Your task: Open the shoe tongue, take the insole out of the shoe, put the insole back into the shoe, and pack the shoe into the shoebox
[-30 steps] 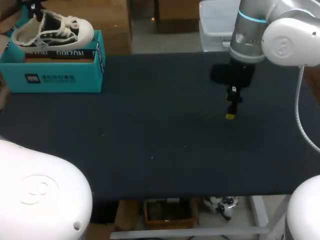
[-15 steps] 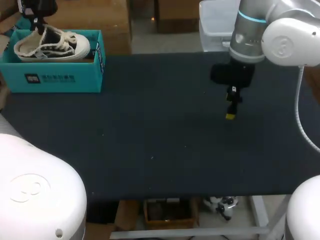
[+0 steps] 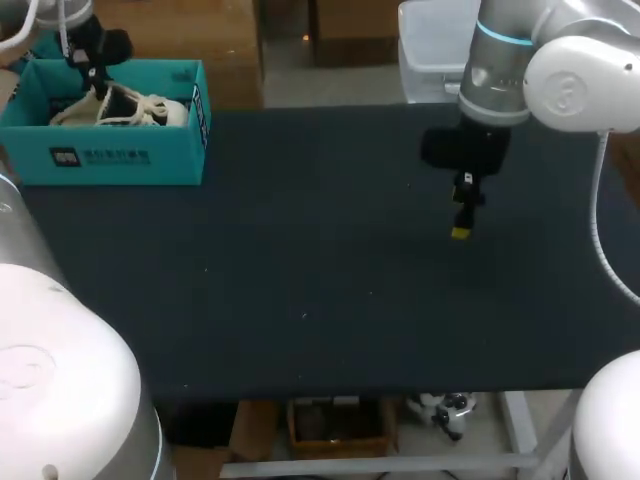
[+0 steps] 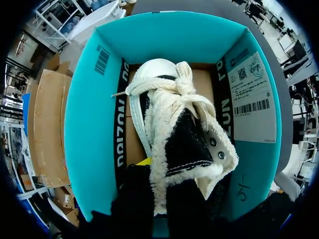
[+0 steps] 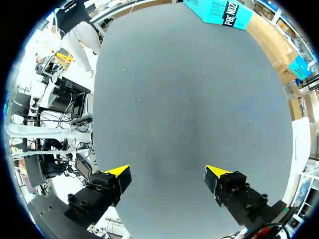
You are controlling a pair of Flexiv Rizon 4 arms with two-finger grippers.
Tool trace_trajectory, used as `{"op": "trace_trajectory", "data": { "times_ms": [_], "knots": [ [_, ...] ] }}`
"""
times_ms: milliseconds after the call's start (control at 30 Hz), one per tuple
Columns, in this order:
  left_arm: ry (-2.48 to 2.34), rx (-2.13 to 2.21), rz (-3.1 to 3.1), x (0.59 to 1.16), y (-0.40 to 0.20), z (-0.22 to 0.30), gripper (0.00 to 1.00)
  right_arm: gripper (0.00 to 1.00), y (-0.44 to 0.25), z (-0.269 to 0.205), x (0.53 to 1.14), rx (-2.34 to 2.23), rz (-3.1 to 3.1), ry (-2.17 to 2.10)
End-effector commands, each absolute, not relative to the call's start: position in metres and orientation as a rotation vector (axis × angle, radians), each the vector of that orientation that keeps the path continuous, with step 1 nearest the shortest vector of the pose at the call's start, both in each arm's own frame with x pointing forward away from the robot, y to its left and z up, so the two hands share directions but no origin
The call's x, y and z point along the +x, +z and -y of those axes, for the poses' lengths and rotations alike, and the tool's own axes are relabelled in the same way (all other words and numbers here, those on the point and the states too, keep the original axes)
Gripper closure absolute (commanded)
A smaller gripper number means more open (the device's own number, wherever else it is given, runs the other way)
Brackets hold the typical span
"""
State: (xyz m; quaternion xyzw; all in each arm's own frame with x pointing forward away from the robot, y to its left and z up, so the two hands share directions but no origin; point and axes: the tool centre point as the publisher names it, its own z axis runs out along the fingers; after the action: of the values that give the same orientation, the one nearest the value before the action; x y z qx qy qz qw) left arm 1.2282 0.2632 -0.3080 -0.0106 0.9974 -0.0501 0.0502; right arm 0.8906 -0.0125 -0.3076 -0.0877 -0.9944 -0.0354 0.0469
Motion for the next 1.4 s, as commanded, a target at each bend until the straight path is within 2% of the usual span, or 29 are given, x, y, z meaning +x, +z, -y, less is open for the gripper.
{"op": "trace_trajectory", "data": {
  "times_ms": [33, 67, 100, 400, 867, 1167, 1400],
  "knots": [
    [-0.171, -0.034, -3.147, 1.236, -0.315, -0.263, 0.3, 0.0, -0.307, 0.013, 0.89, -0.268, 3.035, -0.107],
    [-0.172, -0.035, -3.147, 1.235, -0.314, -0.262, 0.04, 0.0, -0.307, 0.013, 0.89, -0.268, 3.035, -0.107],
    [-0.172, -0.035, -3.147, 1.234, -0.313, -0.261, 0.0, 0.0, -0.307, 0.013, 0.89, -0.268, 3.035, -0.107],
    [-0.163, -0.059, -3.127, 1.217, -0.292, -0.252, 0.0, 0.0, -0.307, 0.013, 0.89, -0.268, 3.035, -0.107],
    [-0.16, -0.005, -3.05, 1.158, -0.19, -0.199, 0.0, 0.0, -0.307, 0.013, 0.89, -0.268, 3.035, -0.107],
    [-0.113, -0.065, -3.034, 1.128, -0.173, -0.168, 0.0, 0.0, -0.307, 0.013, 0.89, -0.268, 3.035, -0.107],
    [-0.081, -0.061, -2.985, 1.082, -0.169, -0.141, 0.0, 0.0, -0.307, 0.013, 0.89, -0.268, 3.035, -0.107]
  ]
}}
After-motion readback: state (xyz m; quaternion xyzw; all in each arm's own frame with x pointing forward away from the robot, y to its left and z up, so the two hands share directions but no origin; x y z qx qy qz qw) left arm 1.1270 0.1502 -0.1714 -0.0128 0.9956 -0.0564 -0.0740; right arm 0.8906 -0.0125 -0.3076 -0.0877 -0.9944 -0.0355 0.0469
